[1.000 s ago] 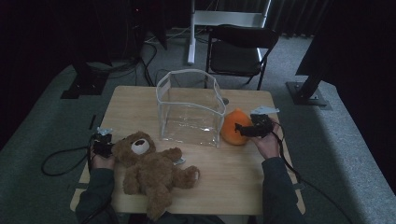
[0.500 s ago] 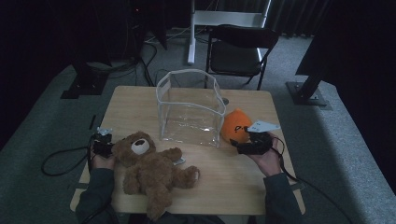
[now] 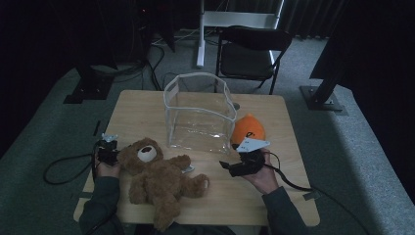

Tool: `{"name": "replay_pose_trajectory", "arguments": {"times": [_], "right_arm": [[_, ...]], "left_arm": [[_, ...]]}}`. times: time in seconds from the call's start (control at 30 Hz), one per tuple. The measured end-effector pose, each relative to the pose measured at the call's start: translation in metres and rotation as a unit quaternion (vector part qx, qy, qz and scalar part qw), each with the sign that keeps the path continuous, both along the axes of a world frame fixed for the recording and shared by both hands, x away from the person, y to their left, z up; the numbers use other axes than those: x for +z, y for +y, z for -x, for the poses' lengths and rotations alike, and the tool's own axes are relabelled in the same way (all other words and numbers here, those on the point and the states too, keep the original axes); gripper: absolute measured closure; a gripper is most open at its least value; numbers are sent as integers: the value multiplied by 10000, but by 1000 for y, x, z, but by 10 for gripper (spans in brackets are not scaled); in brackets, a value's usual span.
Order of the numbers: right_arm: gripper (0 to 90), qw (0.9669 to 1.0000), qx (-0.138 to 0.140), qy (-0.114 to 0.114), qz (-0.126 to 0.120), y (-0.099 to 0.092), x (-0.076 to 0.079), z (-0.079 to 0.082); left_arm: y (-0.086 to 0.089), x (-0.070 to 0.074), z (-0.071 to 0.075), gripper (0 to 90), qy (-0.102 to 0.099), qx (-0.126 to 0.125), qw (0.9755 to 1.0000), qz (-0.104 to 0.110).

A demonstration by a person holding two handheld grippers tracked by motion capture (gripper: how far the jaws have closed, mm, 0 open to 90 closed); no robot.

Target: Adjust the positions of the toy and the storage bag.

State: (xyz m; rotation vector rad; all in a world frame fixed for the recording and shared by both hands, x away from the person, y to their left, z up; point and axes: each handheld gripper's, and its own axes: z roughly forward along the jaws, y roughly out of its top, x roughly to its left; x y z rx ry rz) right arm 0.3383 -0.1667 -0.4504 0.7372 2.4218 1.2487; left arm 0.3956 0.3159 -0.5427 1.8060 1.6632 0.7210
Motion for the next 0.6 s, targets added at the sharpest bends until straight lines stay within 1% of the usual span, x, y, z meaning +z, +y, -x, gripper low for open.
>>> {"name": "replay_pose_trajectory", "arguments": {"times": [0.03, 0.13, 0.2, 0.37, 0.43, 0.47, 0.5, 0.6], "right_arm": [[195, 10000, 87, 33, -12, 4, -1, 1], [195, 9996, 279, 32, 19, 15, -3, 3], [195, 9993, 368, 44, 19, 22, -4, 4], [195, 9976, 677, 171, 5, 38, -9, 7], [195, 9972, 721, 192, 39, 42, -10, 8], [195, 9968, 765, 211, 60, 46, -11, 9], [195, 9956, 896, 276, 24, 54, -14, 10], [194, 9940, 1044, 293, 106, 64, -16, 14]], "left_arm": [[0, 0, 0, 297, 0, 0, 10000, -1], [0, 0, 0, 297, 0, 0, 10000, 0], [0, 0, 0, 297, 1, 0, 10000, -1], [0, 0, 0, 297, 0, 1, 10000, -1], [0, 0, 0, 297, 0, 1, 10000, 1], [0, 0, 0, 297, 1, 0, 10000, -1], [0, 0, 0, 297, 1, 1, 10000, -1], [0, 0, 0, 297, 0, 0, 10000, -1]]}}
